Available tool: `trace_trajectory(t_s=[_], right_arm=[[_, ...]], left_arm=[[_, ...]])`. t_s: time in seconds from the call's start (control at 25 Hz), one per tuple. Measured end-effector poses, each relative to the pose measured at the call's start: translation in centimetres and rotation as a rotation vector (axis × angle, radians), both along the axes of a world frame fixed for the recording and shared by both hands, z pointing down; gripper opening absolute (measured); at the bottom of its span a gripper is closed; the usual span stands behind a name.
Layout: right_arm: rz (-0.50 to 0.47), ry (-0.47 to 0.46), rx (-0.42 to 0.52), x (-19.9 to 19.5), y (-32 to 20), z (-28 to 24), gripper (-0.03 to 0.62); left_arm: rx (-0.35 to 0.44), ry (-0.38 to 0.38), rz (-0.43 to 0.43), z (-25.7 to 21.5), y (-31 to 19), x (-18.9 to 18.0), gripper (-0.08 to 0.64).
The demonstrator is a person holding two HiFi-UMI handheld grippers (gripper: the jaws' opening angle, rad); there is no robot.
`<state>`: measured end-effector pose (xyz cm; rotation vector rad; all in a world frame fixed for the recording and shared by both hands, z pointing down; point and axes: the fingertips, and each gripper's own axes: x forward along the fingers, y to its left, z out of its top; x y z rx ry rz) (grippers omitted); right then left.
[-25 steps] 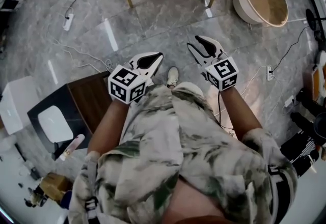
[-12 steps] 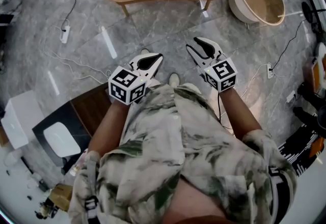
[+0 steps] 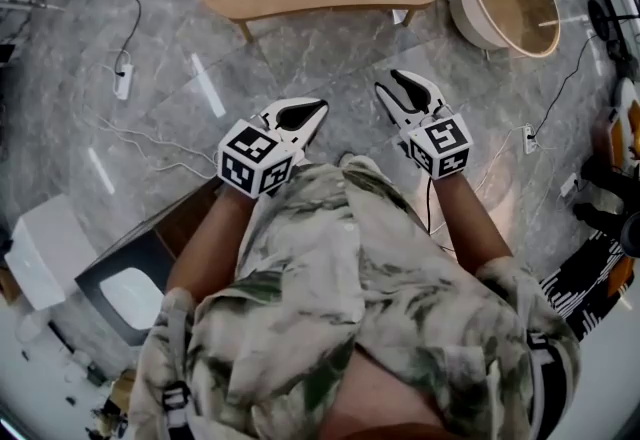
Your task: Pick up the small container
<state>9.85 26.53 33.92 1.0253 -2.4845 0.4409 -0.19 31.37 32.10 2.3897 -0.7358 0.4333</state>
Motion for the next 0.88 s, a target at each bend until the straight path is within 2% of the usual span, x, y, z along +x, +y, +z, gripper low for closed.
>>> trace_trajectory(t_s=[0.2, 0.52, 0.72, 0.88], right_arm=[[0.016, 0.031, 0.007, -4.1, -4.6, 0.0, 0.169], [0.082, 0.083, -0.003, -8.5, -10.1, 1.4, 0.170], [0.152, 0.089, -0.008, -9.8, -13.2, 2.4, 0.175], [0.170, 0.093, -0.020, -9.7, -14.9, 3.4, 0.181]], left_arm=[[-0.014, 0.011, 0.035, 0.3, -4.3, -3.6, 0.021], [-0.019, 0.019, 0.107, 1.6, -9.9, -8.2, 0.021], [-0.018, 0.022, 0.154, 2.2, -13.1, -10.0, 0.021], [-0.029, 0.029, 0.167, 2.7, -14.8, -9.7, 0.021]])
